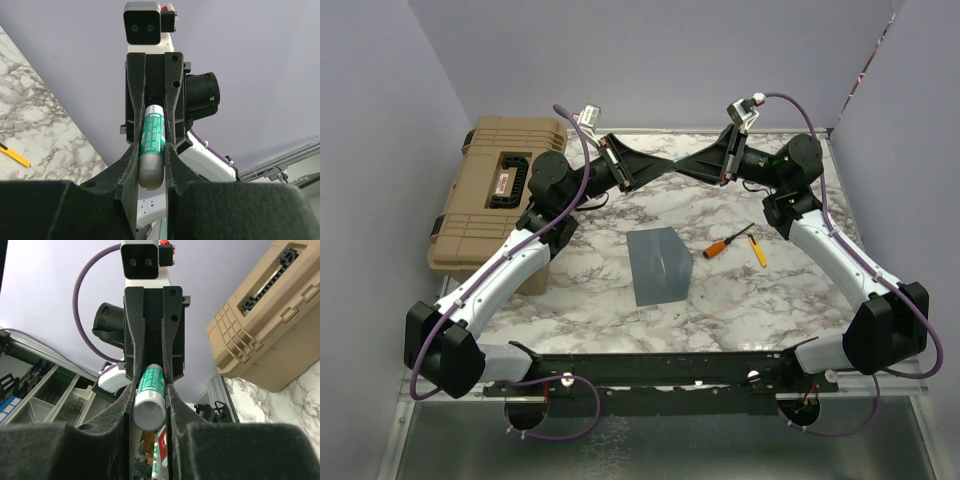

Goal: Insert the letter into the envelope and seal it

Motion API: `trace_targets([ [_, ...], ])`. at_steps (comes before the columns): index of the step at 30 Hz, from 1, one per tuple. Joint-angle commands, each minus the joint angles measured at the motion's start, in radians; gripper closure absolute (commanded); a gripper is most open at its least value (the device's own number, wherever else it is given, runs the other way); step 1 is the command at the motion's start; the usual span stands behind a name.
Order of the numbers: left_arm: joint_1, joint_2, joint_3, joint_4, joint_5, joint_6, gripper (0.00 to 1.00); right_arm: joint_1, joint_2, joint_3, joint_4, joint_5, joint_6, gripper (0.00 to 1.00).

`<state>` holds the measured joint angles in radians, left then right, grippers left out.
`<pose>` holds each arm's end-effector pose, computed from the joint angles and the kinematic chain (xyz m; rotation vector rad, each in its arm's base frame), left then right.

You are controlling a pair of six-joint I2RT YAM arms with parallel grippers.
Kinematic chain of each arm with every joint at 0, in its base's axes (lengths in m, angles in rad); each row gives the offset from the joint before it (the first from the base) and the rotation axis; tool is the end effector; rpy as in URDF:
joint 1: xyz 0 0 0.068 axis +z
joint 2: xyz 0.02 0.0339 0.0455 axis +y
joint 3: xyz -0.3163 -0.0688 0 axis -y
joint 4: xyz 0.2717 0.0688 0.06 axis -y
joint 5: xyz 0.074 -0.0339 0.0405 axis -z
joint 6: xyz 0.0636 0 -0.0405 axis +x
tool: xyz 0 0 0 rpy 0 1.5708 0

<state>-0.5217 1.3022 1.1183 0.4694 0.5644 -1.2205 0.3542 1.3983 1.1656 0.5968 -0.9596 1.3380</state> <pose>0.2750 -0.1973 0.4637 0.0318 1.5853 -1.7870 0.3076 0.1693 0.4602 -0.2598 1.6641 1.9240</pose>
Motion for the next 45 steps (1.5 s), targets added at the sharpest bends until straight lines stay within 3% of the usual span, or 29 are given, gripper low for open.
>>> trace_targets([
  [1,-0.011,-0.003,0.009,-0.005,0.01,0.039,0.97,0.009,-0.003,0.0,0.072,0.003,0.012,1.0],
  [2,-0.011,-0.008,0.007,-0.001,0.007,0.046,0.88,0.009,-0.004,0.0,0.059,0.006,-0.002,1.0],
  [5,-0.006,-0.031,-0.009,-0.002,-0.017,0.067,0.41,0.009,-0.015,0.015,-0.071,0.032,-0.108,1.0],
  [7,0.001,-0.055,-0.027,-0.046,-0.046,0.105,0.27,0.009,-0.03,0.043,-0.251,0.083,-0.266,1.0],
  [12,0.024,-0.122,-0.08,-0.301,-0.17,0.33,0.12,0.01,-0.054,0.093,-0.656,0.342,-0.633,1.0],
  [18,0.028,-0.183,-0.18,-0.424,-0.302,0.497,0.1,0.058,-0.046,0.01,-0.784,0.618,-0.855,1.0],
  [20,0.028,-0.175,-0.207,-0.428,-0.327,0.516,0.12,0.132,-0.044,-0.034,-0.801,0.773,-0.933,1.0],
  [27,0.022,-0.036,-0.233,-0.431,-0.403,0.518,0.47,0.386,-0.074,-0.287,-0.687,1.221,-0.928,1.0],
  [30,0.017,0.049,-0.21,-0.431,-0.417,0.533,0.59,0.486,-0.056,-0.345,-0.641,1.331,-0.92,1.0],
  [35,0.008,0.252,-0.148,-0.424,-0.382,0.573,0.9,0.589,0.02,-0.365,-0.608,1.43,-0.886,1.0],
  [40,0.008,0.396,-0.109,-0.389,-0.332,0.584,0.99,0.627,0.101,-0.353,-0.542,1.466,-0.902,1.0],
  [45,0.006,0.5,-0.105,-0.337,-0.315,0.621,1.0,0.638,0.189,-0.362,-0.435,1.541,-0.957,1.0],
])
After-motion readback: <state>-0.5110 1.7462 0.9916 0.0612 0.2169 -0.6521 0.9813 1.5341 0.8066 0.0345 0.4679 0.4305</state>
